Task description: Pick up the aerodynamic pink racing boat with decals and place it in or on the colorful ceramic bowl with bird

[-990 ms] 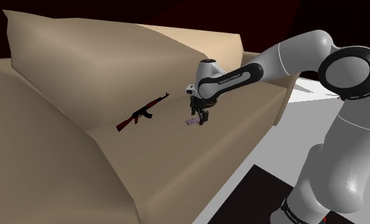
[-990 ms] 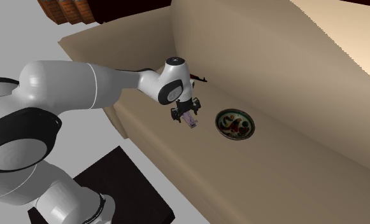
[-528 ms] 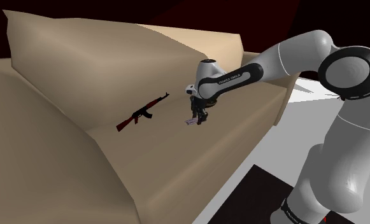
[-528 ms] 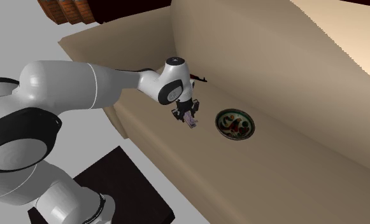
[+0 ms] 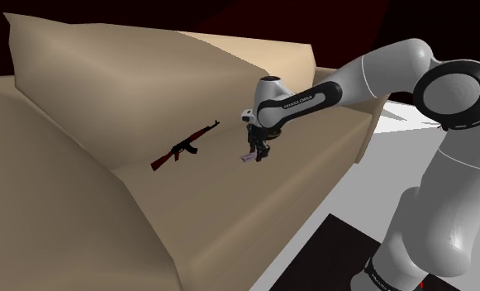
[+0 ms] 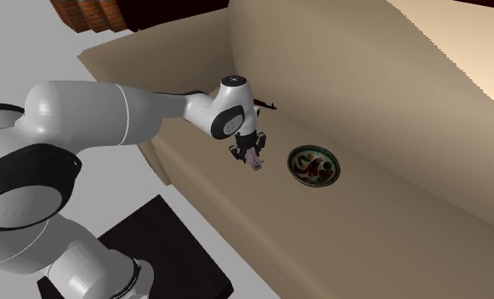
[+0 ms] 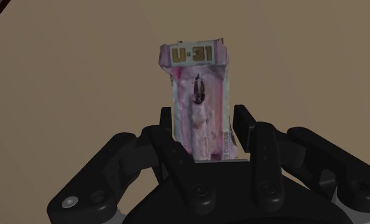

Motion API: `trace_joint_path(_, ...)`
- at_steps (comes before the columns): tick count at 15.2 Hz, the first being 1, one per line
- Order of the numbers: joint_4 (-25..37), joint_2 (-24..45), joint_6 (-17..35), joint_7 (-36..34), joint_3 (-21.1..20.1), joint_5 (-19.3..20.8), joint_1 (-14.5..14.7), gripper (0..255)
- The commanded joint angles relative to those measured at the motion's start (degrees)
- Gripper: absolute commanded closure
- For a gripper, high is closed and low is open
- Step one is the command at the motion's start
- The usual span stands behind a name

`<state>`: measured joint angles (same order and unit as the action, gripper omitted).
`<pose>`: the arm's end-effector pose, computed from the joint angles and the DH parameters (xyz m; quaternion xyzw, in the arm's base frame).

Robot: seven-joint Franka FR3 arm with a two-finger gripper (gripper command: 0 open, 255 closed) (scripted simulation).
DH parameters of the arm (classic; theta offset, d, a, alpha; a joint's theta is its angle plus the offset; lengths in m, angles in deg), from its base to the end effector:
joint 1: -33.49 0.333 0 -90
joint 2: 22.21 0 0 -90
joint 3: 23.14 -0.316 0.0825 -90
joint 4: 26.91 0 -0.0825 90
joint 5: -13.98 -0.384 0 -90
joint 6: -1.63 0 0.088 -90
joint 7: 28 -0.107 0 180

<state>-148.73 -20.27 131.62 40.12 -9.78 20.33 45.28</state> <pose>0.5571 -0.0174 0.4051 0.8150 0.5749 0.0172 0.0708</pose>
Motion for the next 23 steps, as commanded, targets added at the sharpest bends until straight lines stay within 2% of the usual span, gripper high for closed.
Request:
trace_joint_path(1,0.63,-0.51,-1.13,0.0,-0.03,0.06,0.04,255)
trace_joint_path(23,12.82,-4.93,-17.63,0.91,-0.4,0.21,0.38,255)
